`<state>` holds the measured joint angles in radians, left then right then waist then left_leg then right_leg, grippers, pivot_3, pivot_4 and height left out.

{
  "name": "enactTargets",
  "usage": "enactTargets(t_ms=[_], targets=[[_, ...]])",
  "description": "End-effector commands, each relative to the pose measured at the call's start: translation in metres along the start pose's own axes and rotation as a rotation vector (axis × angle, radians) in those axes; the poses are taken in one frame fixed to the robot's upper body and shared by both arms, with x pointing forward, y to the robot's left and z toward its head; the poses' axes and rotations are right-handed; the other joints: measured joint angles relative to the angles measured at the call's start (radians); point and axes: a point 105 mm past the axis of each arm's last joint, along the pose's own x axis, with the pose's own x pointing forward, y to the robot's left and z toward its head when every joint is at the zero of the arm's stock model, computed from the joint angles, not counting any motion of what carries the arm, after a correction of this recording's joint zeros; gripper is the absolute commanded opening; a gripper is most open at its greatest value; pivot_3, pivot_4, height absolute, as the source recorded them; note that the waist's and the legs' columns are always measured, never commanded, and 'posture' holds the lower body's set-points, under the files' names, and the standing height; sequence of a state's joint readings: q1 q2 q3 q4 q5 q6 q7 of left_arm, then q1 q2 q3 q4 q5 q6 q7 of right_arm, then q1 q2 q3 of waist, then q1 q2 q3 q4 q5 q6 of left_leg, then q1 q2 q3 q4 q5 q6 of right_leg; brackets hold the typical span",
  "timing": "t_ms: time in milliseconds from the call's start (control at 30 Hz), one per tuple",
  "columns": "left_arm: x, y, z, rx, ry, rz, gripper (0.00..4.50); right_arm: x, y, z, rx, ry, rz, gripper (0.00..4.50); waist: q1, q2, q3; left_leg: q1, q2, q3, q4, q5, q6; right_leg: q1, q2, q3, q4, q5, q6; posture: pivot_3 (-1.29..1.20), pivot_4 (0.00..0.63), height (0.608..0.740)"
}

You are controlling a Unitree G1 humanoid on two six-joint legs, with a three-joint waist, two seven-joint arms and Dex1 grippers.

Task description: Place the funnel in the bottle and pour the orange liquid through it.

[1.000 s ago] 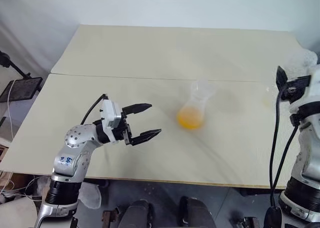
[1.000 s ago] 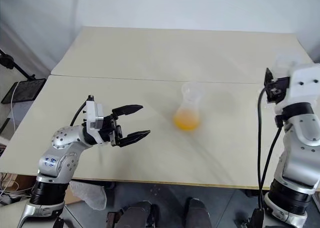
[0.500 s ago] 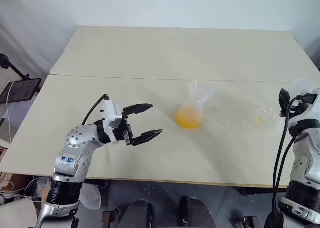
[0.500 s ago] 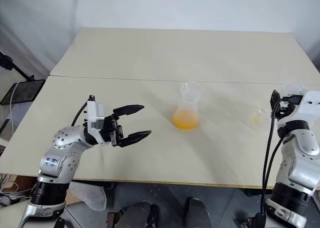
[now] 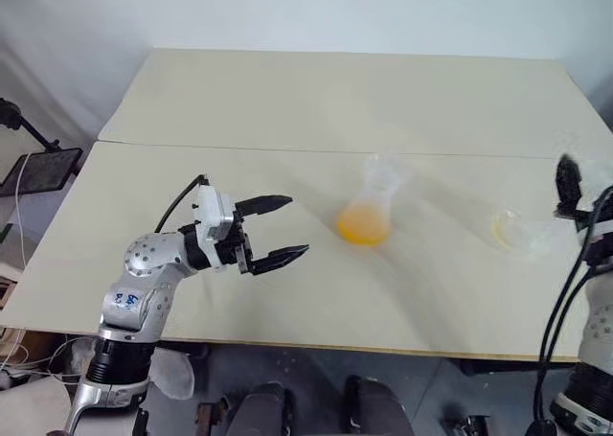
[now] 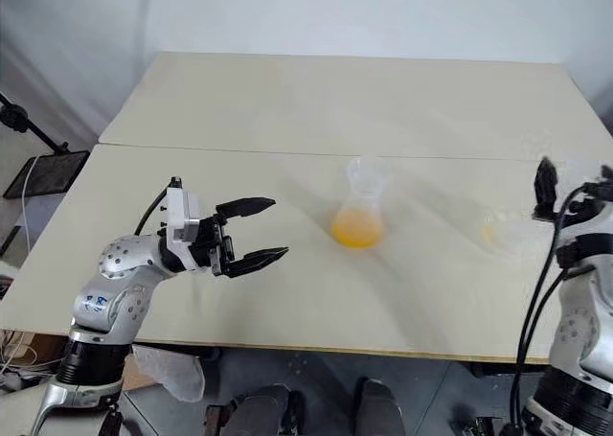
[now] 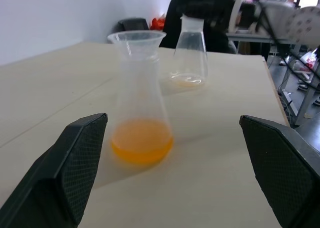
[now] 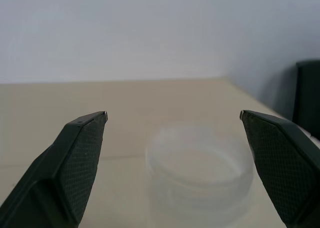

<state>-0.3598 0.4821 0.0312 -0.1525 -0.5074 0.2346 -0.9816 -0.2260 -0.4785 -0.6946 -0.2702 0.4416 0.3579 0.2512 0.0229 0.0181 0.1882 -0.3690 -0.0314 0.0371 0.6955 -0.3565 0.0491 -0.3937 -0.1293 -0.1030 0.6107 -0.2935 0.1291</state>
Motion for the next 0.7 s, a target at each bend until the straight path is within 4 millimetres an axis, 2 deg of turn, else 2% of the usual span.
enactTargets(t_ms=[33,167,200,267,300,367,400,467,500,700], targets=[[-0.007,0.011,0.005,0.048,-0.003,0.022,4.5,-0.012,-0.003,0.035,-0.019,-0.109,0.038,4.47,0.001,0.0,0.0,0.0,0.0,0.0,0.0,0.0,0.0,0.0,0.0,0.0,0.0,0.0,0.0,0.0,0.15,0.74],[-0.01,0.012,0.002,0.04,-0.001,0.025,4.5,-0.03,0.007,0.066,-0.066,-0.252,0.196,4.47,0.0,0.0,0.0,0.0,0.0,0.0,0.0,0.0,0.0,0.0,0.0,0.0,-0.001,0.0,0.0,0.0,0.15,0.74],[-0.011,0.013,0.0,0.037,0.003,0.027,4.5,-0.031,0.007,0.065,-0.062,-0.226,0.21,4.47,0.0,0.0,0.0,0.0,0.0,0.0,0.0,0.0,0.0,0.0,0.0,0.0,-0.001,0.0,0.0,0.0,0.15,0.74],[-0.017,0.015,-0.004,0.041,0.026,0.043,4.5,-0.037,0.023,0.067,-0.092,-0.161,0.369,4.47,0.001,0.0,0.0,0.0,0.0,0.0,0.0,0.0,0.0,0.0,0.0,0.0,-0.001,0.0,0.0,0.0,0.15,0.74],[-0.021,0.017,-0.005,0.041,0.039,0.056,4.5,-0.045,0.038,0.06,-0.135,-0.087,0.492,4.47,0.0,0.0,0.0,0.0,0.0,0.0,0.0,0.0,0.001,0.0,-0.001,0.0,-0.001,0.0,0.0,0.0,0.15,0.74],[-0.024,0.019,-0.006,0.04,0.05,0.067,4.5,-0.055,0.053,0.049,-0.175,-0.001,0.618,4.47,0.001,0.0,0.0,0.0,0.0,0.0,-0.001,0.0,0.001,0.001,-0.001,0.0,-0.001,0.0,0.0,0.0,0.15,0.74],[-0.027,0.021,-0.007,0.052,0.071,0.082,4.5,-0.068,0.064,0.035,-0.221,0.052,0.735,4.47,0.001,-0.002,0.0,0.001,0.001,0.0,-0.001,0.0,0.001,0.001,0.0,0.0,-0.002,0.0,0.0,0.0,0.15,0.74],[-0.037,0.021,-0.01,0.071,0.111,0.09,4.5,-0.09,0.074,0.017,-0.22,0.089,0.888,4.47,0.001,-0.002,-0.001,0.001,0.001,0.0,-0.001,0.0,0.001,0.003,0.0,0.001,-0.004,0.0,0.0,0.0,0.15,0.74],[-0.042,0.018,-0.012,0.077,0.132,0.085,4.5,-0.097,0.072,0.007,-0.242,0.126,0.924,4.47,0.001,-0.002,0.0,0.001,0.001,-0.001,-0.001,0.0,0.001,0.003,0.0,0.001,-0.004,0.0,0.0,0.0,0.15,0.74],[-0.054,0.009,-0.021,0.076,0.182,0.078,4.5,-0.122,0.062,-0.01,-0.186,0.265,1.124,4.47,0.003,-0.002,0.0,0.001,-0.001,0.0,-0.001,-0.001,0.003,0.003,-0.003,0.001,-0.006,0.0,0.001,0.0,0.15,0.74]])
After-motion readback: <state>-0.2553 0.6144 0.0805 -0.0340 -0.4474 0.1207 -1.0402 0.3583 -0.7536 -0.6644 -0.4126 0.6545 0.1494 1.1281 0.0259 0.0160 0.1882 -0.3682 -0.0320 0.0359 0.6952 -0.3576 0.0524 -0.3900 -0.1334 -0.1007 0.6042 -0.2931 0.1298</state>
